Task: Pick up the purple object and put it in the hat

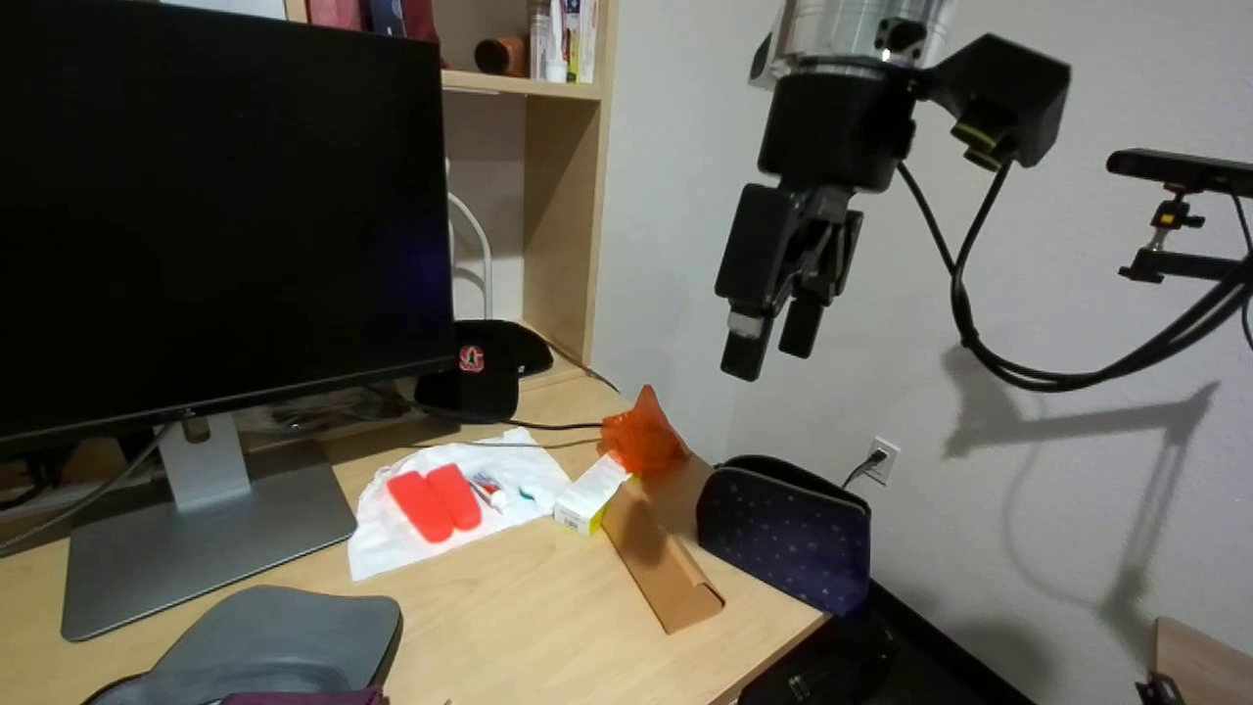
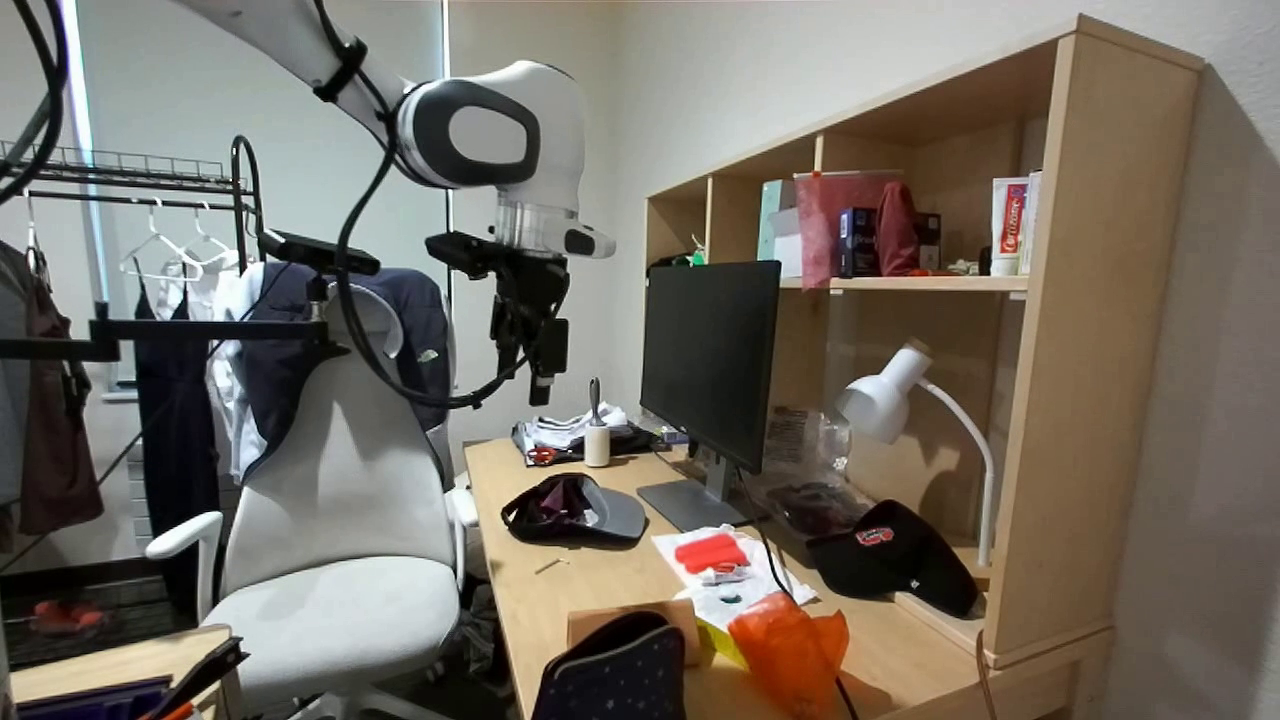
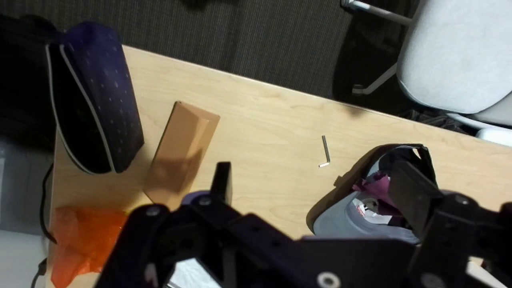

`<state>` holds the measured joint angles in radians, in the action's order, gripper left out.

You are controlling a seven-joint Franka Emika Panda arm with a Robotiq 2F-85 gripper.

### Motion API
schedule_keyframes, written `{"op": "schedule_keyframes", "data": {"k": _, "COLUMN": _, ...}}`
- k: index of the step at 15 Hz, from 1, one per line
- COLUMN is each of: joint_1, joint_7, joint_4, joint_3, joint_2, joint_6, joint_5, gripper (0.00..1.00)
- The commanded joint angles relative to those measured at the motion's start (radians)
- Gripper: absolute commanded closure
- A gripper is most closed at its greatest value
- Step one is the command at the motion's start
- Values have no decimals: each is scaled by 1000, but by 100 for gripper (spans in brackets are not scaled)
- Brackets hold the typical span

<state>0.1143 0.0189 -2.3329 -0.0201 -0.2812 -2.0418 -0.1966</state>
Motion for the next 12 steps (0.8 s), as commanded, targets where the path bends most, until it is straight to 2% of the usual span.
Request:
{"op": "schedule_keyframes", "data": {"k": 1, "joint_1": -45, "joint_7": -134, "joint_4": -18, "joint_3": -19, "joint_2": -40, "joint_6": 57, "joint_5": 27, "gripper": 0}}
{"op": "schedule_keyframes", "data": {"k": 7, "joint_1": -98, "joint_7": -385, "joint_4": -56, "joint_3": -76, "joint_2": -84, "joint_6": 40, "joint_5": 214, "gripper": 0}}
{"op": "schedule_keyframes", "data": {"k": 9, "joint_1": -96, "joint_7": -406, "joint_4": -66, "joint_3": -86, "joint_2": -89, "joint_6": 37, "joint_5": 238, "gripper": 0}}
{"op": "schedule_keyframes", "data": {"k": 10, "joint_1": -86, "joint_7": -358, "joint_4": -37, "joint_3": -66, "joint_2": -57, "joint_6": 37, "joint_5": 199, "gripper": 0}}
{"op": "schedule_keyframes", "data": {"k": 12, "joint_1": -86, "joint_7": -376, "joint_4": -44, "joint_3": -75, "joint_2": -64, "joint_6": 37, "joint_5": 210, "gripper": 0}}
